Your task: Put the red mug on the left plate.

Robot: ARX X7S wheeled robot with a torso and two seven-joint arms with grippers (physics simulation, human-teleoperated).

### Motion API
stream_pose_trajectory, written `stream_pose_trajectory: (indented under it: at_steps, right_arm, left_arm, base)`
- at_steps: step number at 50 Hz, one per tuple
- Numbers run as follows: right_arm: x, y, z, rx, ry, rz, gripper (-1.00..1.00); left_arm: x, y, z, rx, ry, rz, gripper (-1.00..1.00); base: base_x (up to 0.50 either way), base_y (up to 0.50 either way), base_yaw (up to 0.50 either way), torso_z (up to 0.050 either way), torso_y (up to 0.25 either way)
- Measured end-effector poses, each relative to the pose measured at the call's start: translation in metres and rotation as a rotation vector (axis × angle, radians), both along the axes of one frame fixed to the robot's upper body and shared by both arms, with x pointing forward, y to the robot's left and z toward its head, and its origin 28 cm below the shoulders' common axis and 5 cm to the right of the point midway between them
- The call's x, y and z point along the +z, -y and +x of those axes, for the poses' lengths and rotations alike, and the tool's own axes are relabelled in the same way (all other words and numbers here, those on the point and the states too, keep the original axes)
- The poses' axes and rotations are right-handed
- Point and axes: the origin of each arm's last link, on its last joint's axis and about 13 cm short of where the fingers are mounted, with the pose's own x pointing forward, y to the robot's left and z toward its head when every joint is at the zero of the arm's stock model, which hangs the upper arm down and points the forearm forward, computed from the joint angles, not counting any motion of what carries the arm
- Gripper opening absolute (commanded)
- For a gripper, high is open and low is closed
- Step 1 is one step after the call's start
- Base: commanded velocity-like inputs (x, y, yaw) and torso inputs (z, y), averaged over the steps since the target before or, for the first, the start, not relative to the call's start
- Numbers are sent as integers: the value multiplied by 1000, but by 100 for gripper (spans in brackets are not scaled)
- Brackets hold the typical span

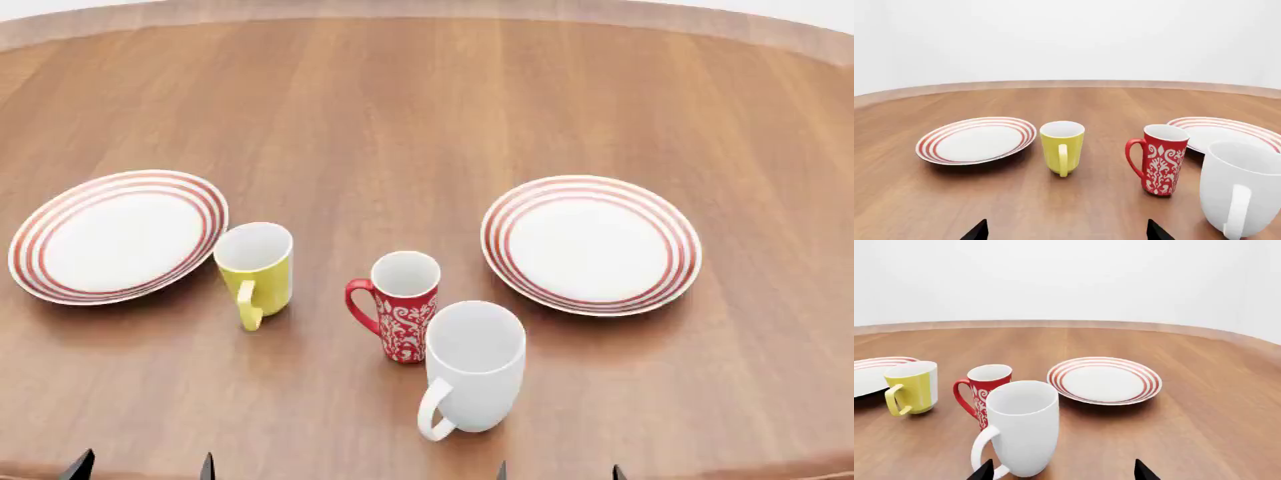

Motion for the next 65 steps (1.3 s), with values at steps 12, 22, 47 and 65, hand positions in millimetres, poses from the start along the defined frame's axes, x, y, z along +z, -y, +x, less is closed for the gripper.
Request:
stream_pose_trajectory:
  at_steps: [12,22,47,65]
  right_arm:
    - [0,-1,-1,9,8,-4,100]
    - [0,-2,-2,18,18,-9,100]
    - [0,-3,-2,31,26,-2,100]
    - [0,-3,-2,33,27,1,100]
  left_arm:
    - [0,1,0,-1,0,-2,100]
    - [0,0,-1,-1,0,-1,100]
    - [0,0,-1,1,0,-1,100]
    - [0,0,-1,1,-1,-2,100]
  base:
    - [6,93,0,0,0]
    - [126,454,0,0,0]
    - [243,492,0,0,0]
    - [308,492,0,0,0]
